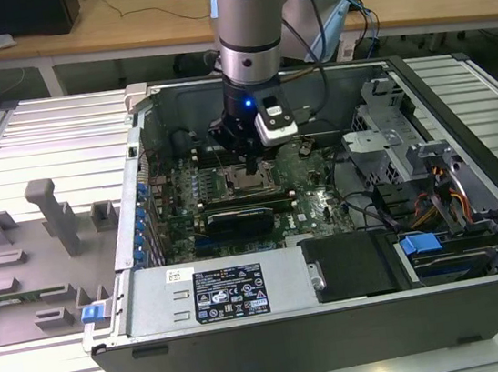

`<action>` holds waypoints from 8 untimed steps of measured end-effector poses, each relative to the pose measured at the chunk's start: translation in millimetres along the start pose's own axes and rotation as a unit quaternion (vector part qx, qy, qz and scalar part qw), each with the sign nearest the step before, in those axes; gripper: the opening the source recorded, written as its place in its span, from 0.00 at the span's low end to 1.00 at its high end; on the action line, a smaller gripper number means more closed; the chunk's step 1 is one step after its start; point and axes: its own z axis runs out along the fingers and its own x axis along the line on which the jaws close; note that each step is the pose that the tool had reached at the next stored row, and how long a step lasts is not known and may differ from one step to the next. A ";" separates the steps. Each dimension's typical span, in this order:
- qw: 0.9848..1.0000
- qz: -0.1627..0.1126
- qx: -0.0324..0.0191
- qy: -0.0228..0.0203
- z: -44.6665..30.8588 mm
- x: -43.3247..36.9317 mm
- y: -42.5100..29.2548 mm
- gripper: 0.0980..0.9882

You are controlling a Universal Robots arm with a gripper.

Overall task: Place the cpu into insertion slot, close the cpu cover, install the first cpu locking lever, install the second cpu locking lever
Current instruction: 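Close the cpu cover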

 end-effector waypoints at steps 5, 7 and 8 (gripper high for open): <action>0.999 -0.050 0.000 -0.001 0.5 0.1 0.0 0.01; 0.998 -0.064 -0.001 -0.012 1.1 0.0 0.0 0.01; 0.997 -0.071 -0.001 -0.014 1.3 0.0 0.0 0.01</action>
